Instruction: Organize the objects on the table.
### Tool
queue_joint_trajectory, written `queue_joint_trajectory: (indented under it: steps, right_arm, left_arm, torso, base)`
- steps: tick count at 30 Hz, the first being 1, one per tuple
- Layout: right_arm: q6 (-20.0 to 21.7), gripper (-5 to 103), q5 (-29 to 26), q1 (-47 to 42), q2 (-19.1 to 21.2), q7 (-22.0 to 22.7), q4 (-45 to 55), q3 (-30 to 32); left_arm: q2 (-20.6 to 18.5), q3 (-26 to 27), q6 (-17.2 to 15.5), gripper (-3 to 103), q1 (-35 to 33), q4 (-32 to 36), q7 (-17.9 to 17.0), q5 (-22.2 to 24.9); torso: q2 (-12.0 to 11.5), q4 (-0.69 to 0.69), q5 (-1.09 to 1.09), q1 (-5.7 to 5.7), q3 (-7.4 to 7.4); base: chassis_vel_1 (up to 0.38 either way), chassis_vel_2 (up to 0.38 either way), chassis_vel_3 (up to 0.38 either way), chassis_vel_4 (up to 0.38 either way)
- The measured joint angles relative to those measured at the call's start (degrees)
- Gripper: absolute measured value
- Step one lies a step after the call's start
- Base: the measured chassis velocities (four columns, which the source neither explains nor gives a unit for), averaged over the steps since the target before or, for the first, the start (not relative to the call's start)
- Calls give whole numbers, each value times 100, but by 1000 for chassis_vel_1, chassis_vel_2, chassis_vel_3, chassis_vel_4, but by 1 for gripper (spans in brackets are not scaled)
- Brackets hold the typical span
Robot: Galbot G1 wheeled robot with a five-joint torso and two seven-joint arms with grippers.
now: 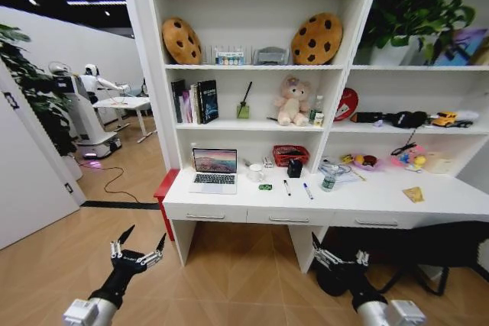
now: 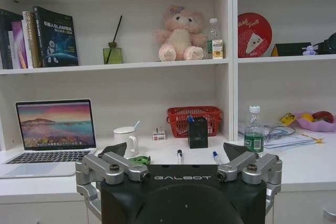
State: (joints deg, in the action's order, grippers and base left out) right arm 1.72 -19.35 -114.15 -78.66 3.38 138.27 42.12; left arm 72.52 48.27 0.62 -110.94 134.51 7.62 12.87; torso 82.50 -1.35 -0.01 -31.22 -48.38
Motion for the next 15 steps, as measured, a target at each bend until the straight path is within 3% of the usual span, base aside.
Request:
queue_joint_trajectory:
  steps: [8,15]
  right_arm:
    - [-65,100,30,28,-11,-16,13,-66]
    - [-171,100,27,44,-2,-55,12,-106]
  left_arm:
    - [2,-3,0,98,35,-65,-14,25]
    - [36,-4,5,98,38,-86,-19,24]
  torso:
    - [-1,1,3,0,-1]
    - [-1,2,2,-1,-1]
  base:
    - [-215,237,230,-237]
    - [-318,313,329,-326]
